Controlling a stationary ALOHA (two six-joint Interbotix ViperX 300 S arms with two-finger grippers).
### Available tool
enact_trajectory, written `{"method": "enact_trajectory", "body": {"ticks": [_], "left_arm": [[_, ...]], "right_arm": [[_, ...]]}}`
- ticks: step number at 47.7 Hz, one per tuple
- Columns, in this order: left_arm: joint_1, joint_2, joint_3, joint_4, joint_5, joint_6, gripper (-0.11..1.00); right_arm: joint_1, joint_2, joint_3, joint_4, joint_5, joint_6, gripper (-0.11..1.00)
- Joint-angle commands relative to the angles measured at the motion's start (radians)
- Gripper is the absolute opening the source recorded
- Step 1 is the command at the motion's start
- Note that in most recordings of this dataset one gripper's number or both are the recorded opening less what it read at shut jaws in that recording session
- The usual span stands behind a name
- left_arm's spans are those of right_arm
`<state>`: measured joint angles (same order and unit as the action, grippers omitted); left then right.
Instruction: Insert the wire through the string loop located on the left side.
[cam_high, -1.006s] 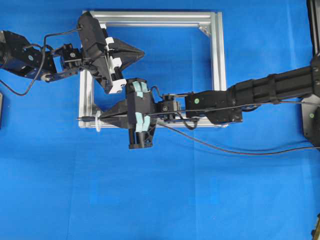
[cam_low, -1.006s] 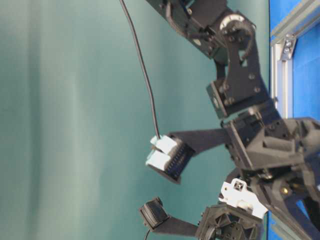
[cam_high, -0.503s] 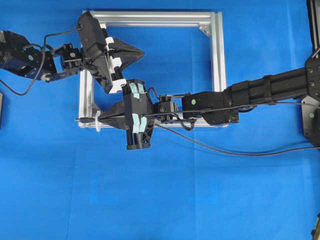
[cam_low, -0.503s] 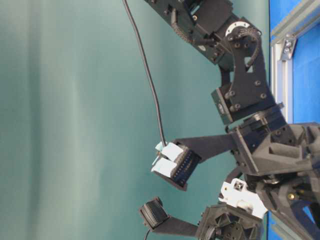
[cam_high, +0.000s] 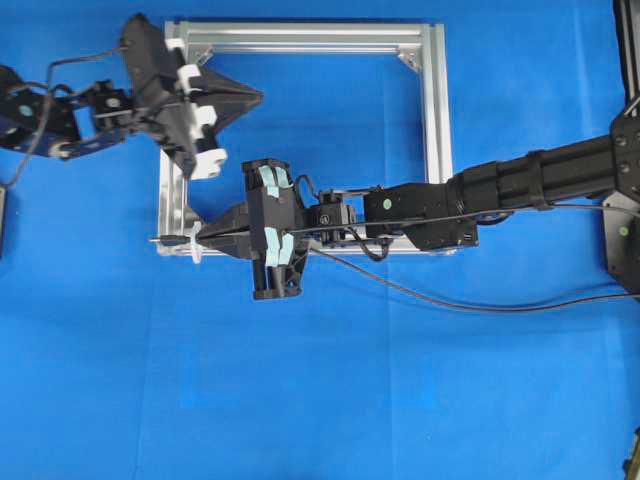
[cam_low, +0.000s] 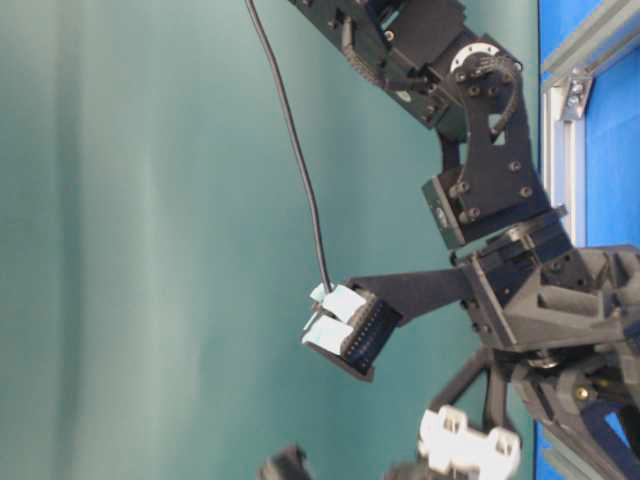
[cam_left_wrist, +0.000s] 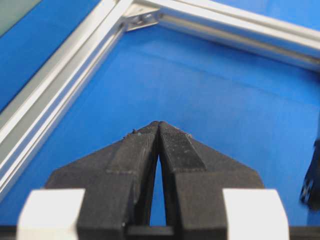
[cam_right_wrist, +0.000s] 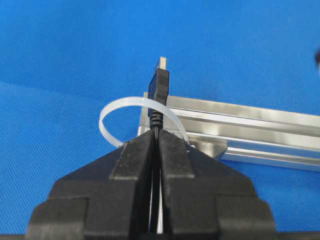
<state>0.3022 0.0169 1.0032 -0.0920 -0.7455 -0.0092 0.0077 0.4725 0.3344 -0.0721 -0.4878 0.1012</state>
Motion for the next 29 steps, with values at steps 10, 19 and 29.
{"method": "enact_trajectory", "body": {"ticks": [10, 19, 29], "left_arm": [[0.046, -0.201, 0.183, 0.002, -0.006, 0.003, 0.00], [0.049, -0.316, 0.287, 0.002, -0.003, 0.003, 0.00], [0.052, -0.382, 0.345, 0.002, 0.009, 0.003, 0.00]], "right_arm": [[0.002, -0.021, -0.018, -0.002, -0.003, 0.002, 0.00], [0.003, -0.021, -0.015, -0.002, -0.003, 0.000, 0.00], [0.002, -0.021, -0.015, -0.002, -0.003, 0.000, 0.00]]}}
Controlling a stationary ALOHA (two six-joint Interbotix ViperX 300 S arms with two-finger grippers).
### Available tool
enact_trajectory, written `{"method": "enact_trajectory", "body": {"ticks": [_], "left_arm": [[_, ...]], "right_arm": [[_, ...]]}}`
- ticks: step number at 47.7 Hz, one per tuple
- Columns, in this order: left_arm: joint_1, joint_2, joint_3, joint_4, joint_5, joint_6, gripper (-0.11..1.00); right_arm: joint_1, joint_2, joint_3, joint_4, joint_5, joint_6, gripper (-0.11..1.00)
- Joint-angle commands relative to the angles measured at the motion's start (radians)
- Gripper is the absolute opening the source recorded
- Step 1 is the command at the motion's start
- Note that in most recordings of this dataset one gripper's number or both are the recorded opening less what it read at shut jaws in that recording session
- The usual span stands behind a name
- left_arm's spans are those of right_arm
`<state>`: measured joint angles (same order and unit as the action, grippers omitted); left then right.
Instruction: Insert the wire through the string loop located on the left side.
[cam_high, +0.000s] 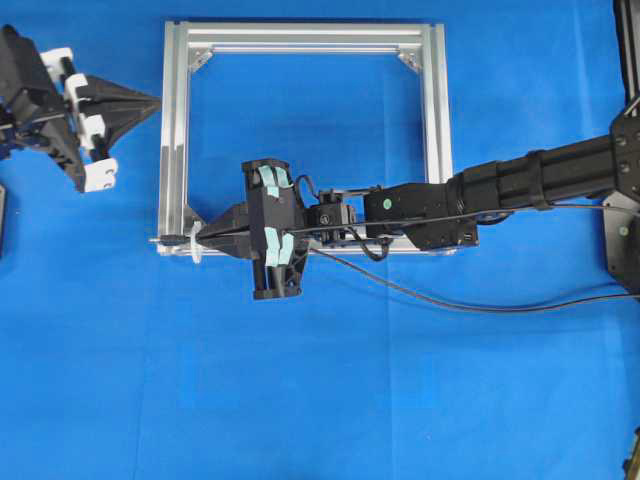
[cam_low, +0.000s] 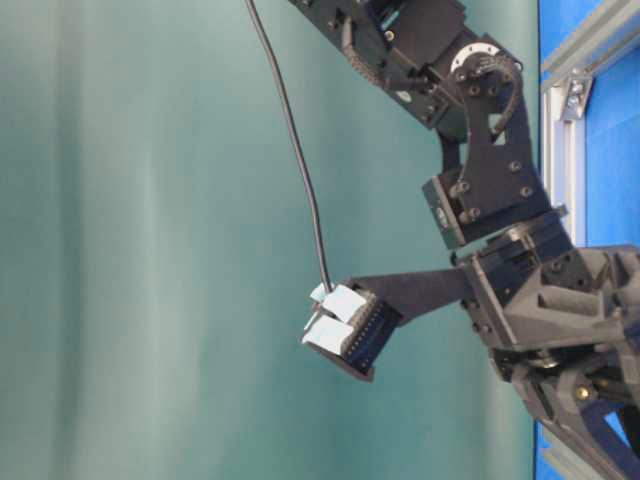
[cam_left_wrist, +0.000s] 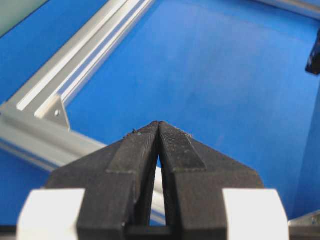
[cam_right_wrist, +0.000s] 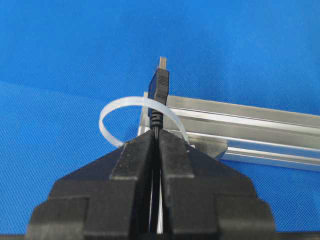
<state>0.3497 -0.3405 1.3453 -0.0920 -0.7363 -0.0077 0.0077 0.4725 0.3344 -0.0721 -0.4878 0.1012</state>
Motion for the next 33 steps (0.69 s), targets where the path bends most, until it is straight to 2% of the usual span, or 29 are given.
{"method": "enact_trajectory", "body": {"ticks": [1, 10, 14, 33], "left_arm": [[0.005, -0.026, 0.003, 0.002, 0.002, 0.000, 0.00], [-0.008, -0.028, -0.008, 0.006, 0.026, -0.002, 0.00], [-0.037, -0.032, -0.009, 0.009, 0.029, -0.002, 0.00], [-0.367, -0.132, 0.017, 0.015, 0.067, 0.002, 0.00]], "right_arm": [[0.002, -0.021, -0.015, -0.002, -0.003, 0.002, 0.00], [0.003, -0.021, -0.014, -0.002, -0.003, 0.002, 0.00], [0.002, -0.021, -0.015, -0.002, -0.003, 0.002, 0.00], [0.000, -0.021, -0.015, -0.002, -0.003, 0.002, 0.00]]}}
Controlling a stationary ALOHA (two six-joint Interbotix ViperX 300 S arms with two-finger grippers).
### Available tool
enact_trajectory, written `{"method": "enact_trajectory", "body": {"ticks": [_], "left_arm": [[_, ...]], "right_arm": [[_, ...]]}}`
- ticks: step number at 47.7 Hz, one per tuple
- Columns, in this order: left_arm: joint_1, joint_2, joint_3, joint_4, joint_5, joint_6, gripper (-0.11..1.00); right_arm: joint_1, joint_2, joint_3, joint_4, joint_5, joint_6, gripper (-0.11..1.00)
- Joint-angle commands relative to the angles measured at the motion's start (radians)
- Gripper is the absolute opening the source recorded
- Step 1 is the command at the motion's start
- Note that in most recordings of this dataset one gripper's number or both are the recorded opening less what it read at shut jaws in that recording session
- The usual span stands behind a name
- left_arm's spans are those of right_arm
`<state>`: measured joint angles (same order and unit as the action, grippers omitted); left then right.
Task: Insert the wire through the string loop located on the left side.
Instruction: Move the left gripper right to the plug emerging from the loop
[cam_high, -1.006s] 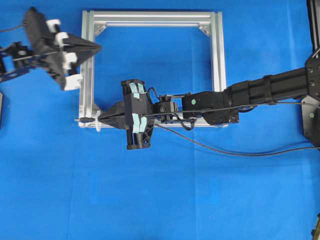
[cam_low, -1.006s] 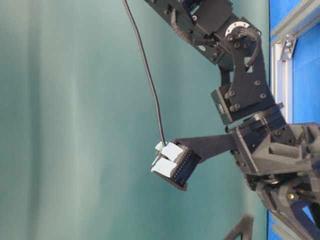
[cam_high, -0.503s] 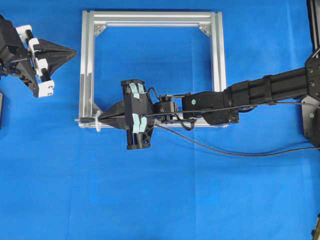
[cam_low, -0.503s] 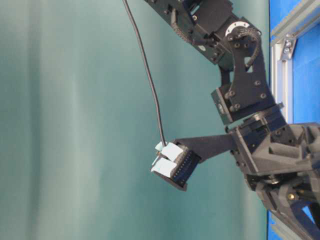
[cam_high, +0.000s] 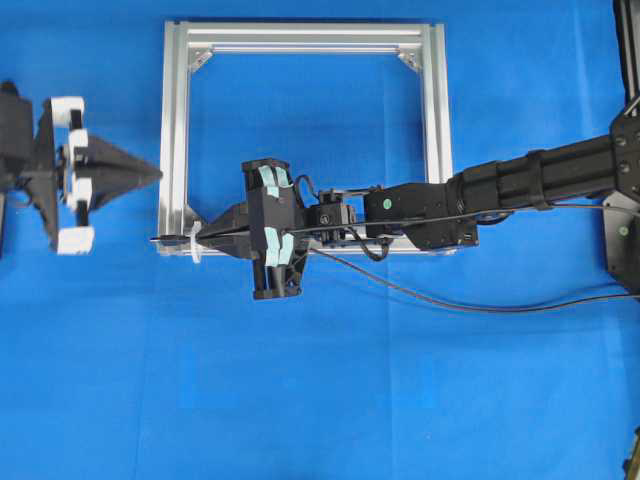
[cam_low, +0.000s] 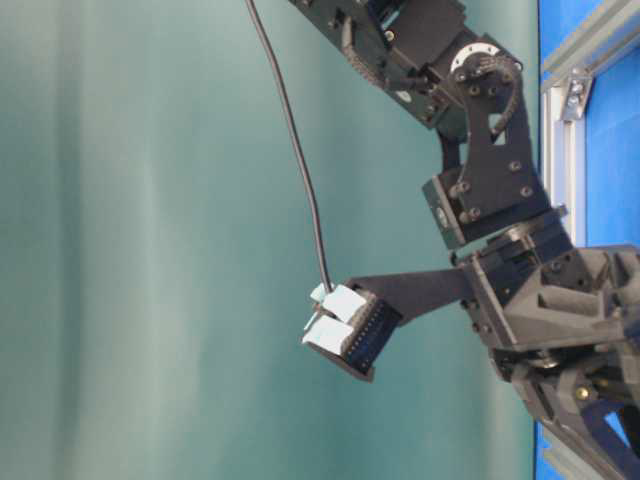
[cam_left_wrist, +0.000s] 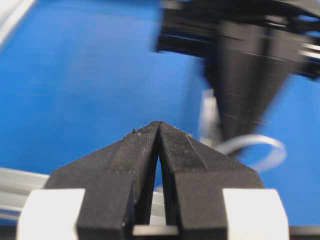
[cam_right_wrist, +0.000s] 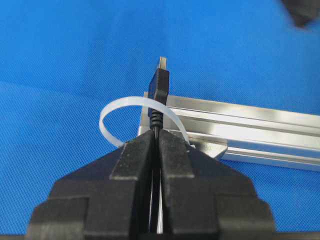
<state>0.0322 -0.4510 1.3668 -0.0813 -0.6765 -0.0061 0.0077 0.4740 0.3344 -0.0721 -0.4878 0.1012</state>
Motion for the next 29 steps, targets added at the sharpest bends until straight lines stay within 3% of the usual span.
{"method": "enact_trajectory", "body": {"ticks": [1, 12, 29], "left_arm": [[-0.061, -0.028, -0.005, 0.005, 0.014, 0.000, 0.00], [-0.158, -0.064, 0.000, 0.005, 0.069, 0.003, 0.00], [-0.160, -0.067, 0.002, 0.005, 0.071, 0.008, 0.00]], "right_arm": [[0.000, -0.023, -0.015, 0.000, -0.003, 0.002, 0.00], [0.000, -0.023, -0.015, -0.002, -0.003, 0.000, 0.00], [-0.002, -0.023, -0.014, -0.002, -0.005, 0.000, 0.00]]}}
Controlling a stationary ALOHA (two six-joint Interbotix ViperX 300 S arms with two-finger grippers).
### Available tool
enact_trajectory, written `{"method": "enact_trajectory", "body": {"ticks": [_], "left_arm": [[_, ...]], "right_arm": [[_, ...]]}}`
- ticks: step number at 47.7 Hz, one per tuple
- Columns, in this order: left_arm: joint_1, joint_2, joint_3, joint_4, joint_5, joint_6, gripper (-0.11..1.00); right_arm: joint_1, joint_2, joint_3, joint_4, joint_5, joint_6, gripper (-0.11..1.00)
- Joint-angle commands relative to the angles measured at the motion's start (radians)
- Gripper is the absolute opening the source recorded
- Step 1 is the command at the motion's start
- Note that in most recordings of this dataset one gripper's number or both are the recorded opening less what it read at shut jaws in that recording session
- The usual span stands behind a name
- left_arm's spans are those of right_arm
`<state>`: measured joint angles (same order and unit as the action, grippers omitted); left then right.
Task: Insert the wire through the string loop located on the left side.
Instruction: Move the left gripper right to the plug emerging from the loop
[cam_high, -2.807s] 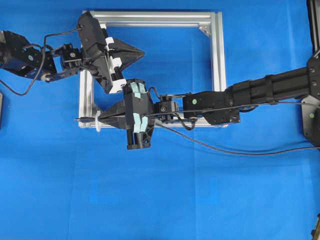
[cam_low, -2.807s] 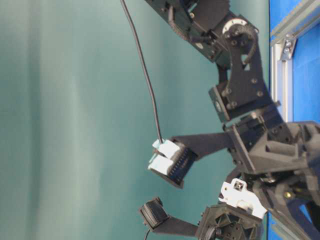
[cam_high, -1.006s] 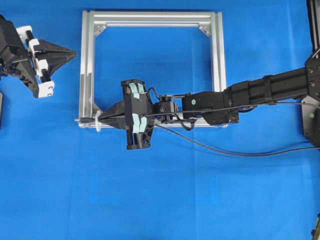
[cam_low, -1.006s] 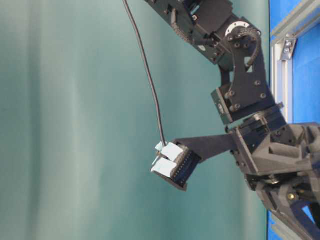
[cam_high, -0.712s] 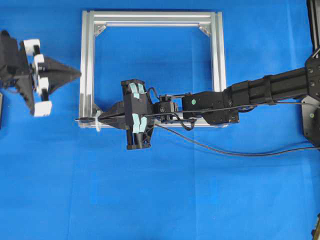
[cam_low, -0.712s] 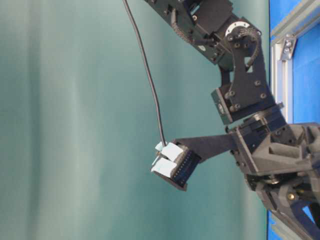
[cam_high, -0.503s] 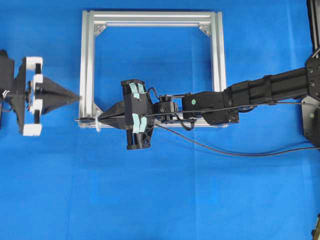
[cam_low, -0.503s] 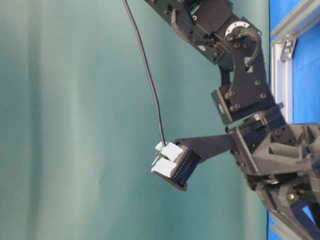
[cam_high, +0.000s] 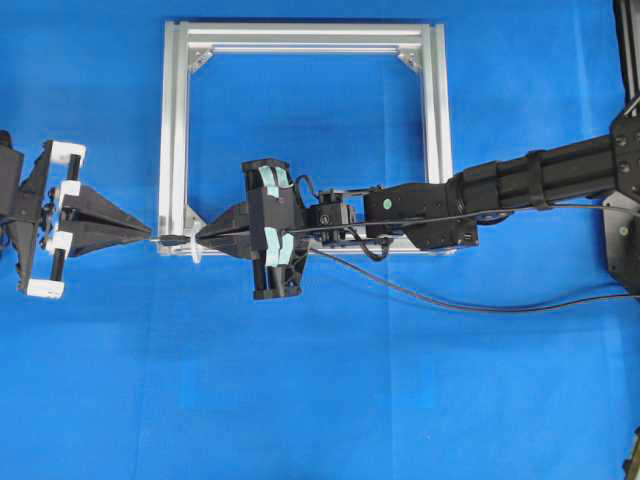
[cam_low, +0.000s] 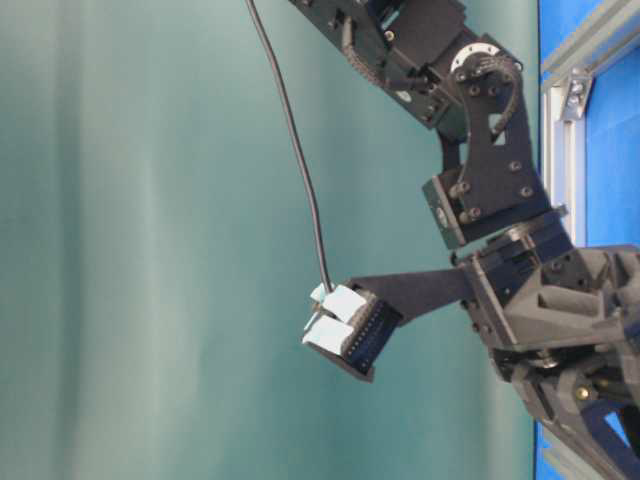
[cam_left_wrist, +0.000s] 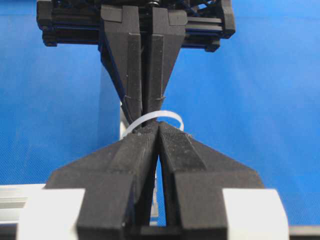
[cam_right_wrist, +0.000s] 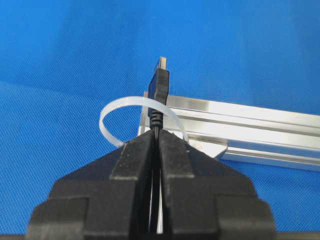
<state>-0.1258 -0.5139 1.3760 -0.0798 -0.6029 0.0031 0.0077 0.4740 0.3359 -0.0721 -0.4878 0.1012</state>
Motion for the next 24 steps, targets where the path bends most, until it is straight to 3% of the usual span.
{"method": "enact_trajectory", "body": {"ticks": [1, 8, 11, 14, 22, 24], "left_arm": [[-0.003, -0.003, -0.008, 0.003, -0.003, -0.002, 0.00], [-0.003, -0.005, -0.008, 0.003, 0.000, -0.002, 0.01], [-0.003, -0.005, -0.009, 0.003, 0.000, -0.005, 0.09], [-0.002, -0.005, -0.009, 0.003, 0.000, -0.009, 0.23], [-0.002, -0.005, -0.011, 0.003, 0.000, -0.009, 0.76], [-0.003, -0.005, -0.012, 0.003, 0.000, -0.011, 0.85]], "right_arm": [[-0.002, -0.023, -0.015, -0.002, -0.003, 0.002, 0.00], [-0.002, -0.023, -0.015, -0.002, -0.003, 0.000, 0.00], [-0.002, -0.023, -0.015, -0.002, -0.003, 0.002, 0.00], [-0.002, -0.023, -0.015, -0.002, -0.003, 0.000, 0.00], [-0.002, -0.023, -0.015, -0.002, -0.003, 0.002, 0.00], [-0.002, -0.023, -0.015, -0.002, -0.003, 0.002, 0.00]]}}
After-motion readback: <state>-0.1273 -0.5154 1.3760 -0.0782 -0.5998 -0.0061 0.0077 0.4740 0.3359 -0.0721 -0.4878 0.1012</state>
